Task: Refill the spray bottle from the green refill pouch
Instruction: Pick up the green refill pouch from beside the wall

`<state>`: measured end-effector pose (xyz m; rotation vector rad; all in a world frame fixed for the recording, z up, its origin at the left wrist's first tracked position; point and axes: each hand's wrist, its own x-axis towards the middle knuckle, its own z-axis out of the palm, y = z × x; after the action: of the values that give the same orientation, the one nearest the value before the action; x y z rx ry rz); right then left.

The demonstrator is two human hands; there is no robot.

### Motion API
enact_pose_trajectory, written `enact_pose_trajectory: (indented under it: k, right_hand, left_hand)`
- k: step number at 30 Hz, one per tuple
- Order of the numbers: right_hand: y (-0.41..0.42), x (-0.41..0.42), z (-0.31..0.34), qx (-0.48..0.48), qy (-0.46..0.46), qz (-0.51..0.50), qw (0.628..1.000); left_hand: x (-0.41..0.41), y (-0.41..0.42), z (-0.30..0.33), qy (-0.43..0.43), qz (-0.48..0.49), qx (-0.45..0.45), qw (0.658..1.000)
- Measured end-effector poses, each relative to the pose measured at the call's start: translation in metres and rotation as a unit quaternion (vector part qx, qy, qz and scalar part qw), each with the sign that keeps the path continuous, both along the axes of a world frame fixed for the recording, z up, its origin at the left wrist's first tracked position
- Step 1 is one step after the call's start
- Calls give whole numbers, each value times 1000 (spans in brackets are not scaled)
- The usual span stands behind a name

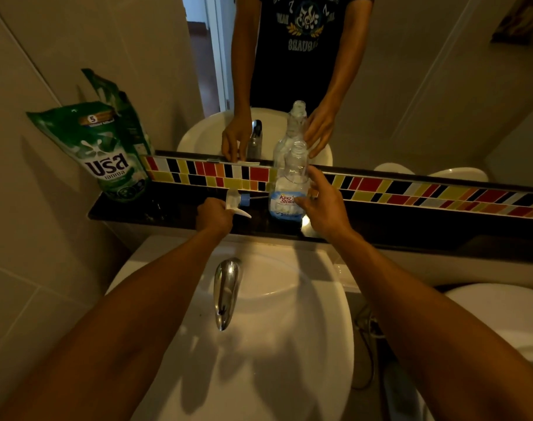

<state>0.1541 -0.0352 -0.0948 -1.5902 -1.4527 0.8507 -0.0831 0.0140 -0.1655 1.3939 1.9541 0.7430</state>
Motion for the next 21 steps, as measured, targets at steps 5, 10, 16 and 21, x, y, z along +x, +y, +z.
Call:
enact_pose_trajectory:
  k: [5, 10, 16, 21]
  right_hand:
    - [-6, 0, -9, 2, 18, -1, 1000]
    - [-24, -9, -20, 63, -59, -104, 991]
    - [-54, -33, -22, 93, -49, -69, 992]
    - [-54, -67, -13, 99, -57, -6, 993]
  left_hand:
    - [5, -2, -3, 9, -10, 9, 1000]
    - [-1, -12, 3, 33, -39, 51, 997]
    - [-15, -39, 38, 91, -22, 90, 992]
    - [-47, -64, 69, 115, 15, 109, 987]
